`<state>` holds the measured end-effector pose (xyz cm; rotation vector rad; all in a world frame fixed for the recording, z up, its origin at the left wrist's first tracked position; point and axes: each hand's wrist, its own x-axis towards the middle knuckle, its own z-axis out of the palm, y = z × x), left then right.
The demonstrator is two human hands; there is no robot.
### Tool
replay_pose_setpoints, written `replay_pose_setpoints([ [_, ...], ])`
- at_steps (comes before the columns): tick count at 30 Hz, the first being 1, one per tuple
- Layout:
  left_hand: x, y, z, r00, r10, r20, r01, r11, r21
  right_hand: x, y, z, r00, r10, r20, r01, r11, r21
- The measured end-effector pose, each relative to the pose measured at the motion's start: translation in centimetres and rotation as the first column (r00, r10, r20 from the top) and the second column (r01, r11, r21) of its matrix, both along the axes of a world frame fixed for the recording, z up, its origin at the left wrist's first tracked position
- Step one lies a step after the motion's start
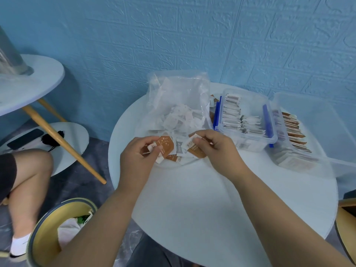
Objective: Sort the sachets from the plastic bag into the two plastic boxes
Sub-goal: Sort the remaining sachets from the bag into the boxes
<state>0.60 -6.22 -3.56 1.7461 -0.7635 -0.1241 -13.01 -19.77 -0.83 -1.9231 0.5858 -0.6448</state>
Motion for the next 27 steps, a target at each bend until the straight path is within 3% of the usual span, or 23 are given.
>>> replay_pose_setpoints([
  [4,-0.6,-0.3,1.3,0.946,-0.056,-0.319,0.048,0.998,-0.032,1.3,0.6,0.8,0.996,0.077,0.055,-0.085,0.982,0.168],
  [7,-1.3,-0.8,2.0,0.792,-0.165,-0.587,0.055,0.978,-0.201,2.7,1.2,0.8,0.995,0.064,0.071,-0.073,0.988,0.139],
  [9,-1.7,-0.9,2.2,0.717,-0.26,-0.647,0.096,0.956,-0.278,3.4,1.5,0.6,0.997,0.036,0.063,-0.044,0.991,0.126],
  [13,-2.2,-0.4,1.8,0.756,-0.298,-0.583,0.214,0.954,-0.21,4.0,1.9,-0.2,0.999,0.011,0.044,-0.019,0.985,0.17],
  [17,-1.5,-0.5,1.0,0.923,-0.079,-0.376,0.055,0.996,-0.072,3.3,1.7,-1.5,0.998,-0.056,-0.016,0.053,0.988,-0.144],
  [21,-0.2,-0.6,0.6,0.978,0.173,-0.119,-0.175,0.985,-0.01,1.7,1.2,-2.9,0.993,0.001,-0.122,-0.065,0.85,-0.523],
  [25,-0.1,-0.9,-0.4,0.979,0.206,-0.005,-0.205,0.978,0.036,1.3,0.6,-4.2,0.929,0.059,-0.366,-0.313,0.653,-0.69],
  [27,0.0,-1.0,-0.9,0.982,0.186,0.024,-0.187,0.982,0.039,1.5,0.3,-4.3,0.884,0.015,-0.468,-0.369,0.638,-0.676],
])
